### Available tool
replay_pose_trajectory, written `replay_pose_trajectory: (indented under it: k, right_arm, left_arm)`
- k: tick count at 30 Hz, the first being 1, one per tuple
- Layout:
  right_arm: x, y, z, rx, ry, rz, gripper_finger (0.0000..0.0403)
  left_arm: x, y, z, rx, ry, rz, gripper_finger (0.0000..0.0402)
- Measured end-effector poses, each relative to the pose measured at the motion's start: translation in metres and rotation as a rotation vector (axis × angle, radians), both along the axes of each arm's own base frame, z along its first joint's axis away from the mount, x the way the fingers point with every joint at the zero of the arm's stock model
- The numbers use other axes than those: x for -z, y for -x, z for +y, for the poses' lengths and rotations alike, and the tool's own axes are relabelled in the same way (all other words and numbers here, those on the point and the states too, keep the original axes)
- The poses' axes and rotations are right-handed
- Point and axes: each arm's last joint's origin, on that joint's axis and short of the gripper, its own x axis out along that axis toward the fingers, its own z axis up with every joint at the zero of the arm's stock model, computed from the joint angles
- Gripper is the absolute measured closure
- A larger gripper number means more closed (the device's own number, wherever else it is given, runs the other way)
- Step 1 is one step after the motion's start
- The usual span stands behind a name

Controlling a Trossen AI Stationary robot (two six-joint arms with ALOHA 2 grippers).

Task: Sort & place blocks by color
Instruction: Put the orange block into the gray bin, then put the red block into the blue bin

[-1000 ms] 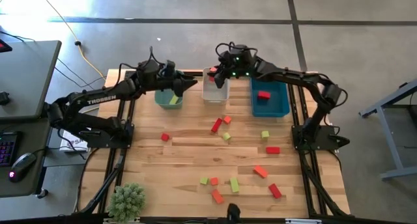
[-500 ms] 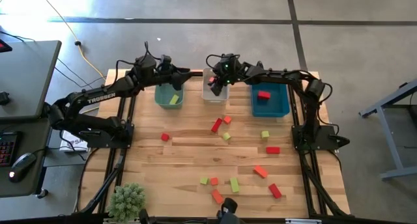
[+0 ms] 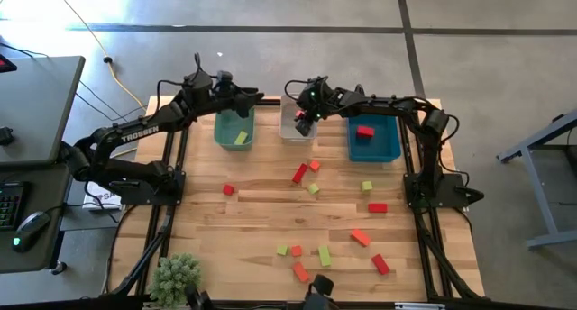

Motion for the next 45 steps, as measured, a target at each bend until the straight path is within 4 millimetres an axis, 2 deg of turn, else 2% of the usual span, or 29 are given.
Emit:
replay_pose_trajectory:
  k: [14, 22, 30, 37, 45]
  right_arm:
    - [0.005, 0.004, 0.003, 0.069, -0.101, 0.04, 0.0287]
    - [0.004, 0.004, 0.003, 0.086, -0.104, 0.034, 0.0248]
    - [0.002, 0.005, 0.001, 0.074, -0.065, 0.04, 0.0242]
    - [-0.026, 0.013, -0.001, 0.062, 0.099, 0.024, 0.0241]
    - [-0.065, 0.031, 0.008, 0.093, 0.09, -0.03, 0.024]
  left_arm:
    - [0.0, 0.005, 0.005, -0.068, -0.005, 0.007, 0.0163]
    - [0.0, 0.004, 0.005, -0.067, -0.005, 0.007, 0.0163]
    - [0.0, 0.004, 0.005, -0.057, -0.051, 0.037, 0.0163]
    - [0.0, 0.004, 0.005, -0.046, -0.099, 0.07, 0.0163]
    - [0.001, 0.004, 0.004, -0.042, -0.102, 0.079, 0.0163]
